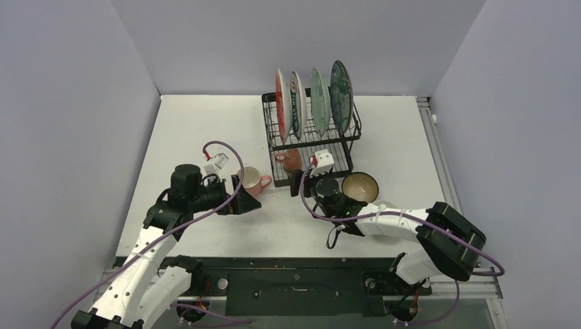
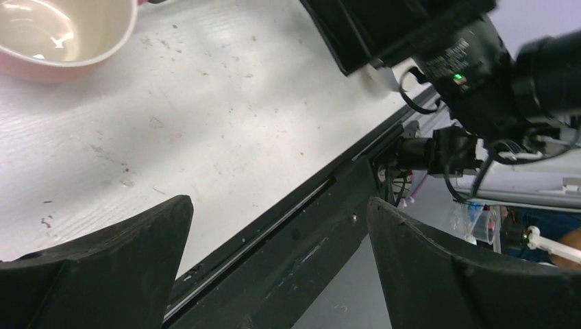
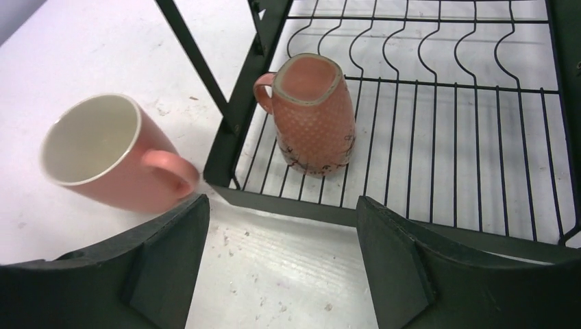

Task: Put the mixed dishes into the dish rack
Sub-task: Turn the cup upside down in the dish rack, then pick up the cup at the center of the board.

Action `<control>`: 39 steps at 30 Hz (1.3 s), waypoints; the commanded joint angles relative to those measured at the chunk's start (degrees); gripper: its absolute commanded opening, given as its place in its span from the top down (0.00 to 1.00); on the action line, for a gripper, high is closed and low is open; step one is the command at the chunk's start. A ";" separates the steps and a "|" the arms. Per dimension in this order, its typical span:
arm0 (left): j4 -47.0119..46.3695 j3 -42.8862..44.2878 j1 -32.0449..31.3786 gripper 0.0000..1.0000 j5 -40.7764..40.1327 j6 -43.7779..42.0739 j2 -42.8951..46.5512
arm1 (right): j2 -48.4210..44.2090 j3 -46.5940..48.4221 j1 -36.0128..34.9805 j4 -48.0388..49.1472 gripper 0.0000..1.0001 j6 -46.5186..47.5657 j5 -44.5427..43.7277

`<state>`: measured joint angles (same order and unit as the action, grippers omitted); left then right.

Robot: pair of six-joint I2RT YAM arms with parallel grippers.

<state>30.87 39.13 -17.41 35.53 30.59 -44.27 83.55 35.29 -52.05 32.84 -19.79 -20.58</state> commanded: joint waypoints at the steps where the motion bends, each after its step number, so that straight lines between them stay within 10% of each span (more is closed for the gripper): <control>1: -0.64 1.48 0.97 0.04 -5.55 -0.45 0.40 | -6.98 -2.00 -0.97 0.48 0.25 -0.47 2.47; 14: 2.86 5.31 2.36 0.04 -23.93 -2.20 -5.59 | -27.04 -4.43 -1.47 -20.12 0.17 -4.64 3.28; 39: 3.69 17.89 4.32 0.04 -31.94 -0.10 -29.52 | -55.29 -12.68 -1.35 -35.51 0.09 -12.26 9.50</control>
<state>34.57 53.80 -13.39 5.32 30.81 -70.70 30.13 20.69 -53.21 1.37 -31.57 -13.08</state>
